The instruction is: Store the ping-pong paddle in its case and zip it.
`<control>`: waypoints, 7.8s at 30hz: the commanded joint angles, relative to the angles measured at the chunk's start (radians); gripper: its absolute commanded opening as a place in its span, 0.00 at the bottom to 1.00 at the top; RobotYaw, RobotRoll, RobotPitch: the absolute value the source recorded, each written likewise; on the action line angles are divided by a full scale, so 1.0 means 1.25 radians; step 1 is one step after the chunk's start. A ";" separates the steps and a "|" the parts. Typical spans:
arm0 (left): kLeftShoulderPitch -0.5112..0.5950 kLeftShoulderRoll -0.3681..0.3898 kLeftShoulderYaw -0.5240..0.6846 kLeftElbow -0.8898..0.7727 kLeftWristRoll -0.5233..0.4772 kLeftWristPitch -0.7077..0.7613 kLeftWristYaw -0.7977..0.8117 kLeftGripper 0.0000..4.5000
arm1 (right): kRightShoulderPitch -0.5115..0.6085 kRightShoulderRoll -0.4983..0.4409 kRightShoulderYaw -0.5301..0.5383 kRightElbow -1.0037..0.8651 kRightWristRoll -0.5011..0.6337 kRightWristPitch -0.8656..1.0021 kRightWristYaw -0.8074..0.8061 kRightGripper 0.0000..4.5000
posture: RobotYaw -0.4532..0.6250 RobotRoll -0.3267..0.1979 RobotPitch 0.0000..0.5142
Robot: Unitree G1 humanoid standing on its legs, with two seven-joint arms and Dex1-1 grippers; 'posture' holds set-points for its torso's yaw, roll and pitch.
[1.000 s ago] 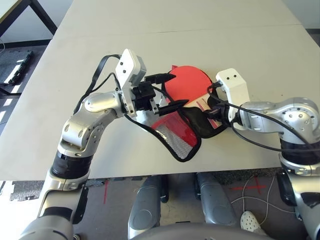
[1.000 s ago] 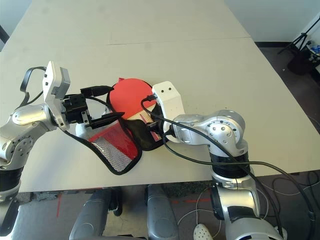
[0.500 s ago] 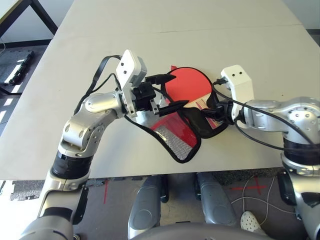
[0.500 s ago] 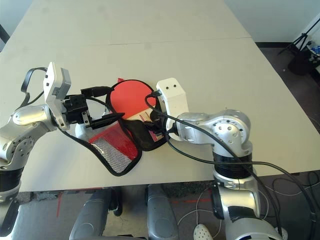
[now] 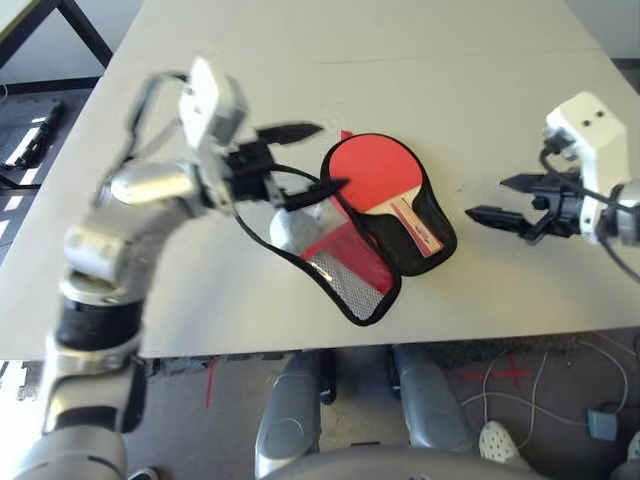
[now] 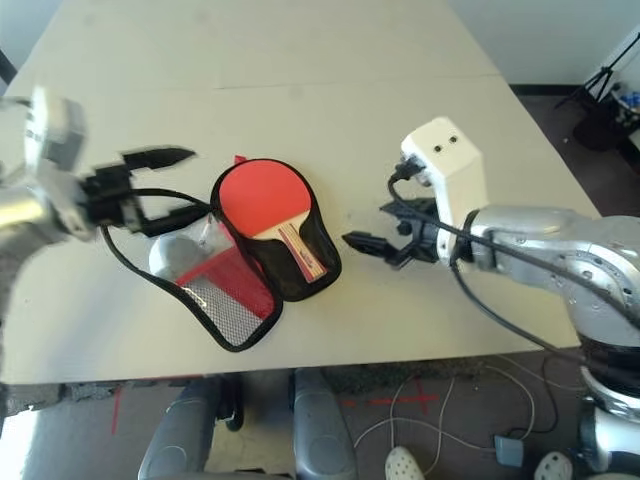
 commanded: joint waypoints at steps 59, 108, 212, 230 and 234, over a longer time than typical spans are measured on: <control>-0.008 -0.274 -0.244 0.012 0.127 -0.045 0.067 1.00 | 0.010 0.182 -0.131 0.334 -0.127 0.062 0.270 1.00 | 0.37 0.62 0.41; 0.004 -0.173 -0.221 -0.054 0.079 0.027 0.032 1.00 | -0.091 0.455 -0.066 0.498 -0.196 0.207 0.022 0.48 | 0.36 0.62 0.42; 0.058 -0.083 -0.253 -0.013 0.206 0.086 0.064 1.00 | -0.275 0.412 0.110 0.885 -0.580 -0.723 0.465 0.99 | 0.36 0.62 0.46; 0.065 -0.029 -0.299 -0.017 0.269 0.194 0.091 1.00 | -0.271 0.440 0.105 0.893 -0.598 -0.740 0.451 0.99 | 0.36 0.62 0.47; 0.069 -0.025 -0.299 -0.024 0.255 0.222 0.081 0.96 | -0.270 0.442 0.103 0.893 -0.600 -0.739 0.449 1.00 | 0.36 0.62 0.47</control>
